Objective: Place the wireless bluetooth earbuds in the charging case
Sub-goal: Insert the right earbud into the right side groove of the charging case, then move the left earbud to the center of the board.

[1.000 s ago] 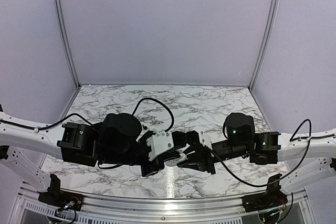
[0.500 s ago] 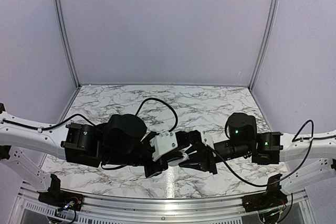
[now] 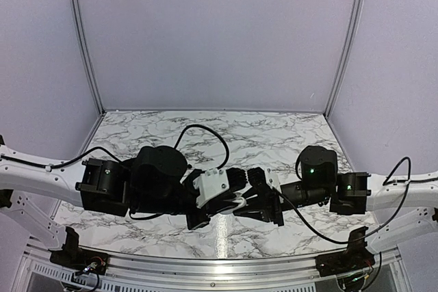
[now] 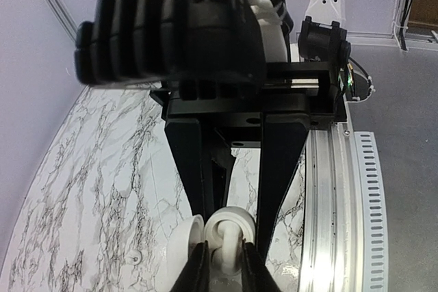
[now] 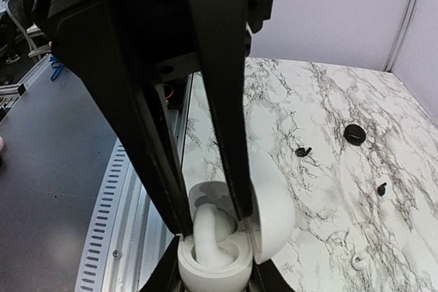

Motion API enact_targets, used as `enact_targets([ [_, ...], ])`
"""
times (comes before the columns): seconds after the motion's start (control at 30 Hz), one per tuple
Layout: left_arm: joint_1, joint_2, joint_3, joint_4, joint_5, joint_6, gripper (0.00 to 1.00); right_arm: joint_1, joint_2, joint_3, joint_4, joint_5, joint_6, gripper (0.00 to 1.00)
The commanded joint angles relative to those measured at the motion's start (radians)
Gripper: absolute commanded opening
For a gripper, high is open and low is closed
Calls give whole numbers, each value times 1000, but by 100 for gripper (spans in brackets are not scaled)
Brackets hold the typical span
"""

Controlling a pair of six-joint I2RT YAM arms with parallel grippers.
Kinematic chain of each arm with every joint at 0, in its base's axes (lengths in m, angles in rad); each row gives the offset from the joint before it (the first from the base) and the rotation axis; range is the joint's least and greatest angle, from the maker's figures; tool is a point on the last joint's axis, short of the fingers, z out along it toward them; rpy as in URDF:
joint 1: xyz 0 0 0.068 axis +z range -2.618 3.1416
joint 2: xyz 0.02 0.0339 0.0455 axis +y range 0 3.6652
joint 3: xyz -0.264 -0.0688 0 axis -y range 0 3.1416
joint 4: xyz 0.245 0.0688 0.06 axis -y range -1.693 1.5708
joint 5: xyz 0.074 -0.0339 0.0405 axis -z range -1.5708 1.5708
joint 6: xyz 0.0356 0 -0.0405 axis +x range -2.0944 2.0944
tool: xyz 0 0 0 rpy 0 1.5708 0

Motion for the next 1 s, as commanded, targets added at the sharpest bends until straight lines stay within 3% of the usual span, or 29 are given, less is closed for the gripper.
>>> enact_targets([
  [0.0,-6,-56,3,-43,-18,23,23,8,-23,21,72,4,15,0],
  [0.47,10,-233,-52,-19,7,20,38,-17,-9,-1,99,42,88,0],
  [0.6,111,-252,-103,-9,-22,-30,38,-90,-24,-35,150,0,167,0],
  [0.77,272,-216,-204,77,69,-85,37,-159,-69,-84,173,-3,240,0],
  [0.97,383,-30,-241,187,137,-133,33,-221,-116,-120,154,16,280,0],
])
